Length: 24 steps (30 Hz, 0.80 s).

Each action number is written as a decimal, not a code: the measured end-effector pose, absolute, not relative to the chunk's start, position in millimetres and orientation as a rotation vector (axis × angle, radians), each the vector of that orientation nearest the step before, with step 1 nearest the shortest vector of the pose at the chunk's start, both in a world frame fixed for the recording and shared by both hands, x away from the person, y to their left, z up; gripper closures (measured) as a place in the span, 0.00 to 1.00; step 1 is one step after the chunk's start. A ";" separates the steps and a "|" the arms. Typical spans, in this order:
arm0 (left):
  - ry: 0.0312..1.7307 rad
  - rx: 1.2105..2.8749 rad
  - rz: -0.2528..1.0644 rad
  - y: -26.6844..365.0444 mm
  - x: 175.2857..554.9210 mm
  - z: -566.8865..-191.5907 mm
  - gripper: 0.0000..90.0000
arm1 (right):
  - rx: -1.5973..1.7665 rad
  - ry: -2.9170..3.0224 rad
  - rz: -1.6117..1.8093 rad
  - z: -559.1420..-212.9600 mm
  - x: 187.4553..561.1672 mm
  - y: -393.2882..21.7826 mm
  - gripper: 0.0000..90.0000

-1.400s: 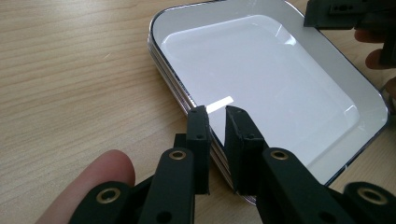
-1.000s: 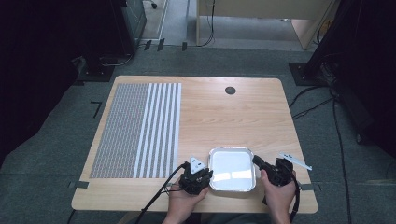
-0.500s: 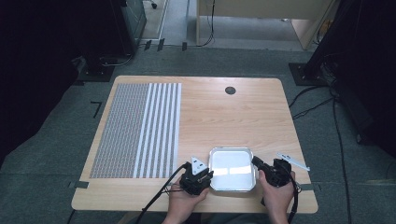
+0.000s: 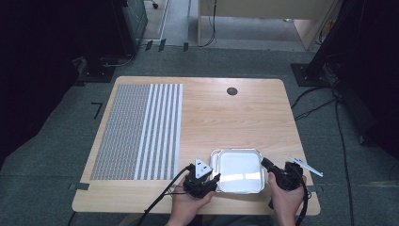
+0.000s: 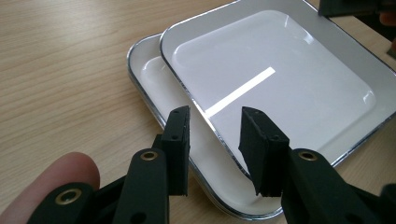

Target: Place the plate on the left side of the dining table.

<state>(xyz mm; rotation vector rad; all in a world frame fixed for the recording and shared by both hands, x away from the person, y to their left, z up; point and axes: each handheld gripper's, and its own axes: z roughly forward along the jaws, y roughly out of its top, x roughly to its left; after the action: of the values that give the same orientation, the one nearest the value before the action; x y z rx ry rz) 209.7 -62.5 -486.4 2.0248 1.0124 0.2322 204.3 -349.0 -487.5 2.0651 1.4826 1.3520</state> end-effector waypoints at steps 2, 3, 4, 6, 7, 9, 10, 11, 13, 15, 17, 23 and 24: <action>1.005 2.034 0.231 -63.8 208.6 -487.6 0.71 | 2.012 1.502 1.312 -484.7 208.7 -348.8 0.91; 1.002 2.038 0.227 -64.5 208.3 -488.1 0.71 | 1.985 1.513 1.283 -483.8 212.0 -348.9 0.89; 0.999 2.042 0.227 -65.0 207.9 -488.4 0.71 | 1.971 1.530 1.252 -483.4 215.6 -348.6 0.89; 0.996 2.048 0.225 -65.7 207.4 -489.0 0.72 | 1.959 1.559 1.234 -484.2 222.4 -348.4 0.89; 0.996 2.049 0.224 -65.8 207.3 -489.3 0.72 | 1.956 1.569 1.241 -484.6 224.6 -348.2 0.88; 0.999 2.050 0.221 -65.7 207.5 -489.7 0.72 | 1.946 1.601 1.264 -485.4 227.3 -346.7 0.86; 1.001 2.049 0.218 -65.7 207.7 -489.9 0.71 | 1.934 1.616 1.275 -485.9 228.0 -345.4 0.86; 1.002 2.048 0.214 -65.8 208.0 -490.0 0.71 | 1.929 1.622 1.258 -486.6 228.5 -343.3 0.87; 1.004 2.041 0.205 -66.5 208.2 -490.1 0.71 | 1.932 1.635 1.201 -488.7 230.2 -339.5 0.90; 0.999 2.037 0.217 -67.5 207.2 -489.9 0.71 | 1.942 1.616 1.172 -490.5 230.7 -337.1 0.97; 0.999 2.034 0.218 -67.7 206.6 -489.7 0.71 | 1.948 1.587 1.149 -489.0 229.8 -334.8 0.98; 1.007 2.021 0.213 -68.7 206.2 -489.2 0.70 | 2.001 1.538 1.171 -492.7 227.2 -332.7 0.99; 1.008 2.020 0.212 -69.0 206.1 -489.3 0.70 | 2.009 1.531 1.178 -493.3 226.8 -332.8 0.99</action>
<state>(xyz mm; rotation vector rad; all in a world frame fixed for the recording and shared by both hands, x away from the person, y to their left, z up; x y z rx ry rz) 206.1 -69.0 -489.3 2.0200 1.0080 0.2123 226.8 -332.8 -493.3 2.0088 1.5310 1.1776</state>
